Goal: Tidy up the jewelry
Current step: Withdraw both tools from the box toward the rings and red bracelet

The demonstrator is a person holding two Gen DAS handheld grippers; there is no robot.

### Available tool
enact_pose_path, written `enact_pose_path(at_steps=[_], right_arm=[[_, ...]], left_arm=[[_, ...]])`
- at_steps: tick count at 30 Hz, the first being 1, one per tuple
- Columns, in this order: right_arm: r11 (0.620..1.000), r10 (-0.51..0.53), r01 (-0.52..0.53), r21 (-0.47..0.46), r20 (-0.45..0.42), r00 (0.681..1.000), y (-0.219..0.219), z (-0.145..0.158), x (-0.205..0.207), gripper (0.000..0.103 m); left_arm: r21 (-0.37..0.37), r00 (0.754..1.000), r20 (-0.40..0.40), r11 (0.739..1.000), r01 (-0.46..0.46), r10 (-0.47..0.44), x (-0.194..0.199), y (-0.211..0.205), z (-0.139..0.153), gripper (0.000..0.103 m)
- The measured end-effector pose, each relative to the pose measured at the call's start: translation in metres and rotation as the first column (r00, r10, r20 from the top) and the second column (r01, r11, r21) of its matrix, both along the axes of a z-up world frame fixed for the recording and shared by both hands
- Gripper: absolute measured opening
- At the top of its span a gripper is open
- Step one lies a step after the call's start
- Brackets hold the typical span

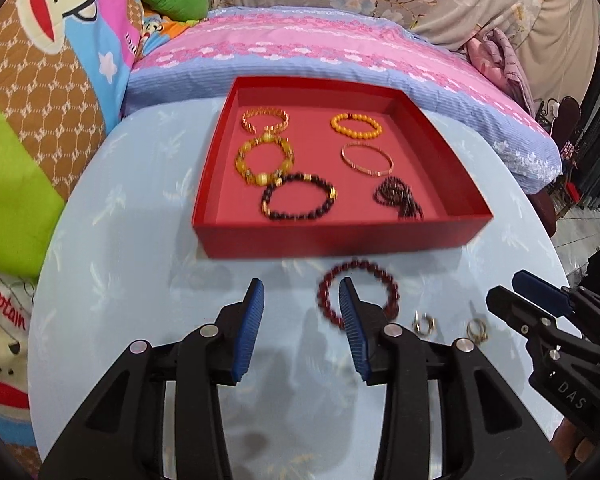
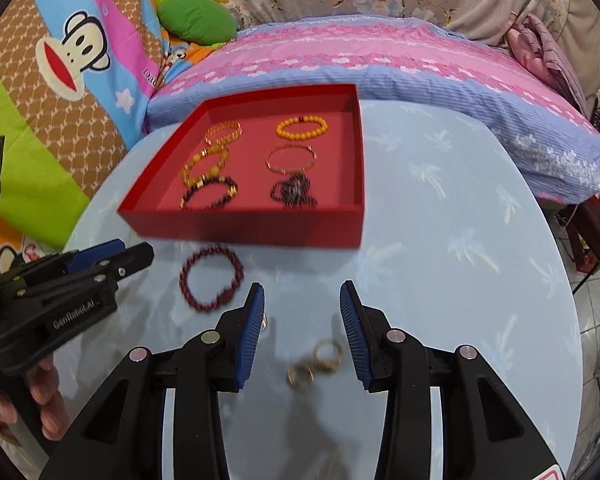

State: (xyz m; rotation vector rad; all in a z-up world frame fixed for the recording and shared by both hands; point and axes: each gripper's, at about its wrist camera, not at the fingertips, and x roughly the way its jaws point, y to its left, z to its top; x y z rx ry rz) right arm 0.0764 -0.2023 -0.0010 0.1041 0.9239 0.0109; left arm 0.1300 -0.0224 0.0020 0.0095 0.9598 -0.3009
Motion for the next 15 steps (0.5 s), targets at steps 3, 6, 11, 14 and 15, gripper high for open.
enact_pose_path(at_steps=[3,6,11,14,15], right_arm=[[1.000,-0.002,0.002,-0.010,-0.020,1.000,-0.001,-0.010,-0.016,0.039],[1.000,-0.012,0.012,0.000,-0.048,0.999,-0.005,-0.021,-0.028,0.039],[0.999,-0.036,0.039,0.034,-0.075,0.997,-0.012,-0.035,-0.035,0.038],[0.998,-0.044,0.047,0.038,-0.070,0.997,-0.013,-0.037,-0.034,0.037],[0.998,-0.045,0.047,0.038,-0.067,0.997,-0.012,-0.037,-0.033,0.037]], left_arm=[[-0.005,1.000,-0.017,1.000,0.000,0.000,-0.015,0.002,-0.007,0.037],[-0.009,0.999,-0.032,1.000,0.000,0.000,-0.027,0.003,-0.012,0.037],[-0.002,0.999,-0.052,1.000,-0.007,0.007,-0.043,0.005,-0.020,0.037],[-0.002,0.998,-0.062,1.000,-0.009,0.009,-0.049,0.007,-0.023,0.037],[-0.001,0.998,-0.063,1.000,-0.009,0.009,-0.051,0.007,-0.024,0.037]])
